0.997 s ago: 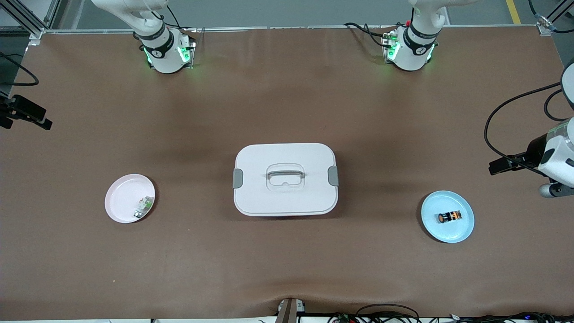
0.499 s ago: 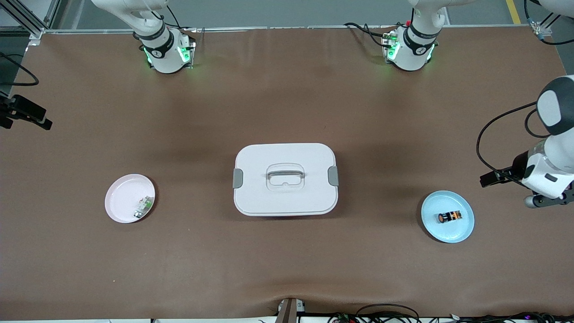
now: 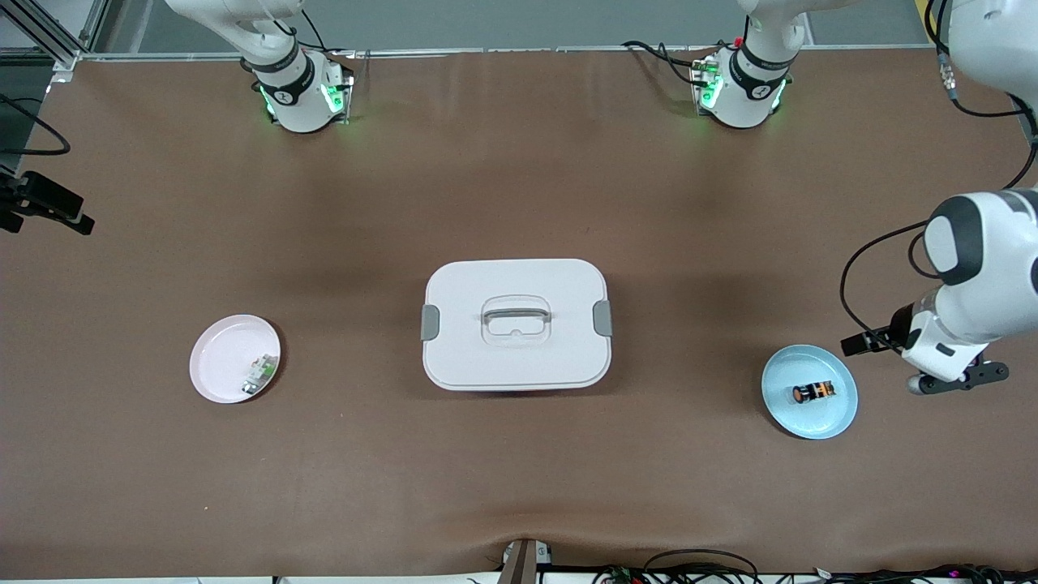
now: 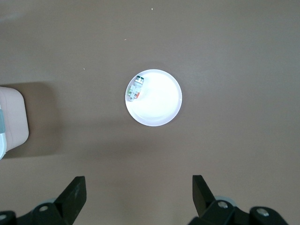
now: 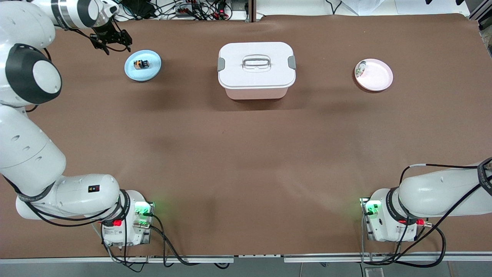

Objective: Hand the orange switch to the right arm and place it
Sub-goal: 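Lower the left gripper over the orange switch on the blue plate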

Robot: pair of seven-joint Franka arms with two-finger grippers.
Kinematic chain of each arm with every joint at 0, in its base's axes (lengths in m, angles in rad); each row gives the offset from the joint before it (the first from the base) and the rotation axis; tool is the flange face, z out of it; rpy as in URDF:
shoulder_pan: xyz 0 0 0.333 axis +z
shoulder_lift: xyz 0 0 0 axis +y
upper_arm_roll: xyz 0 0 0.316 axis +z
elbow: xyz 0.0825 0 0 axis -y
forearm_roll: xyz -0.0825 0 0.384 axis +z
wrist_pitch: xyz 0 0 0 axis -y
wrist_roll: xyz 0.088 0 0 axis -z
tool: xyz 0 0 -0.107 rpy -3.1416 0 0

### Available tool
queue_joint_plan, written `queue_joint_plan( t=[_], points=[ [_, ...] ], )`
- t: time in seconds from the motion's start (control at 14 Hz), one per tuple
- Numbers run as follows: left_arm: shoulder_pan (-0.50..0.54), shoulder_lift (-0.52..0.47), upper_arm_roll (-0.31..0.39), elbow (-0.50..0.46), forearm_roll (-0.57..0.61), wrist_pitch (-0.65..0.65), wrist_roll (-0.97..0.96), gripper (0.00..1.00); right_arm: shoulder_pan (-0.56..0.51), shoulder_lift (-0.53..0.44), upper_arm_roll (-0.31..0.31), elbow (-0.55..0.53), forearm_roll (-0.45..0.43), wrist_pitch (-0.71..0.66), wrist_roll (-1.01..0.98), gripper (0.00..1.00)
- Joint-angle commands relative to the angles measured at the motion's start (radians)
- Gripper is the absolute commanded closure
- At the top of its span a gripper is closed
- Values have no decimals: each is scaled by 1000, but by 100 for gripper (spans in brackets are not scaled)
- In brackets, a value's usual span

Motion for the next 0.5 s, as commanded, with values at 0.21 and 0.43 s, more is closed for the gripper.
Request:
queue_joint_plan(
  t=[0.21, 0.43],
  points=[
    [0, 111, -8, 14, 9, 128, 6, 0, -16, 8, 13, 22, -7, -16, 3, 0],
    [-7, 151, -8, 19, 9, 189, 6, 0, -16, 8, 13, 22, -7, -16, 1, 0]
  ],
)
